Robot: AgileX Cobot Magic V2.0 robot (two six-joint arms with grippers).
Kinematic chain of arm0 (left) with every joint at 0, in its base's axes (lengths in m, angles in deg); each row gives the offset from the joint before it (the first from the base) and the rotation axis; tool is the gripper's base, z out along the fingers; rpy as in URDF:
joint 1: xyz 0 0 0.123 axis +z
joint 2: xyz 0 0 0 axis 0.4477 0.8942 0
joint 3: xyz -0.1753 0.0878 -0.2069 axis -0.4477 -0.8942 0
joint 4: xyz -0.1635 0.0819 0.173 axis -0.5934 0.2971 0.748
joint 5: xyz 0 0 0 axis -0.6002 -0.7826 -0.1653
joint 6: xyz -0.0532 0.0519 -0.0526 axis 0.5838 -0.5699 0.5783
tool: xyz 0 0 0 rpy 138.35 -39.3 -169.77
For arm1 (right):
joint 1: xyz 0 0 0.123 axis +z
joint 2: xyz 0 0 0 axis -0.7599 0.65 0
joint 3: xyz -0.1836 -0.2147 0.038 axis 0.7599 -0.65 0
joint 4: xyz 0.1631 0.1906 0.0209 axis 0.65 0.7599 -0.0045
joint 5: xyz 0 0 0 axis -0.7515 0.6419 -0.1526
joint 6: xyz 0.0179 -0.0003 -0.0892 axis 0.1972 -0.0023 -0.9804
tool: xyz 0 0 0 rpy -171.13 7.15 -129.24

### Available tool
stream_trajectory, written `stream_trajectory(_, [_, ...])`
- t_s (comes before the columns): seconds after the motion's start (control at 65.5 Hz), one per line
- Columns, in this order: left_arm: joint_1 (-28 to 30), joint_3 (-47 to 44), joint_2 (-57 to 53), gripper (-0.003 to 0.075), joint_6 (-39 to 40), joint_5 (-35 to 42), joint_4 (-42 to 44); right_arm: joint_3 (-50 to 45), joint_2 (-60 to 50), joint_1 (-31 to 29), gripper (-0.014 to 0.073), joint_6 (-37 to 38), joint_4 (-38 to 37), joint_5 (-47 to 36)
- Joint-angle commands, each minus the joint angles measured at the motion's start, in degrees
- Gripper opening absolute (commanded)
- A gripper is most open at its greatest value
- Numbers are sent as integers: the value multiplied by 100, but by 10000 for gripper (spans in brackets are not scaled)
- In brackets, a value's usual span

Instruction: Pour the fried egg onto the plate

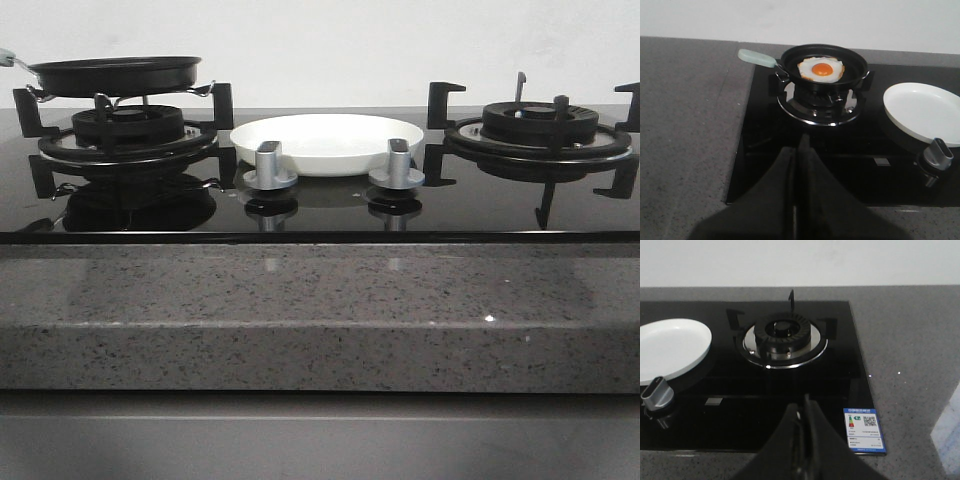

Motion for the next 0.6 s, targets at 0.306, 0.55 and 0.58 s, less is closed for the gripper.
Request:
stream_trajectory(0.306, [12,96,398,-16,4,395,-15,53,372,-31,-105,-62,19,-535])
stream_trajectory(0.55, [12,84,425,312,4,520,243,53,372,-31,153,-80,4,-535])
stream_trajectory(0.58, [12,84,425,358,4,532,243,53,372,-31,229,-80,4,-535])
